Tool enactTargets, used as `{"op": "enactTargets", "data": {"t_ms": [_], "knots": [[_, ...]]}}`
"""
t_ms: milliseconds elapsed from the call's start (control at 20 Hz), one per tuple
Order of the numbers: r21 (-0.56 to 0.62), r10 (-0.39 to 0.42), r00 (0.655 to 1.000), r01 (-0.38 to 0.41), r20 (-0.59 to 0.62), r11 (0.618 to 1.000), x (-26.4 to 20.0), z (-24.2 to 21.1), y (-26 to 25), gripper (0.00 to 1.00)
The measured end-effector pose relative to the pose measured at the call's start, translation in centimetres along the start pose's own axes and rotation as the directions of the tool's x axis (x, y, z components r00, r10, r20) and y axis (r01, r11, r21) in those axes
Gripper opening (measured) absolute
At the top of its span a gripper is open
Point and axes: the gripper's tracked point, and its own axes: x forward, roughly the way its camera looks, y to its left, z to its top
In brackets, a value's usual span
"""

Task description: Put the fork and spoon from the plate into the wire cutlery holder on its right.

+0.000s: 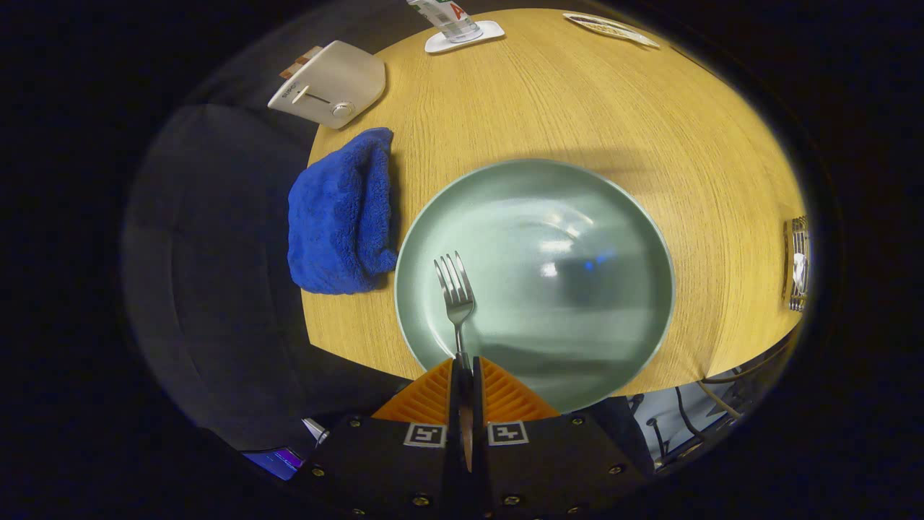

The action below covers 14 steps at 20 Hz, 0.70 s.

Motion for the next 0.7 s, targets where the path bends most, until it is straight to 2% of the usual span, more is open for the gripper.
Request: {"op": "enactTargets", "data": {"t_ms": [350, 700], "knots": [[0.11, 0.113, 0.993, -0.116, 0.028, 0.987, -2.8, 0.9, 0.9, 0.06], [0.233, 0.2, 0.977, -0.213, 0.079, 0.949, -5.4, 2.4, 0.4, 0.06]]}}
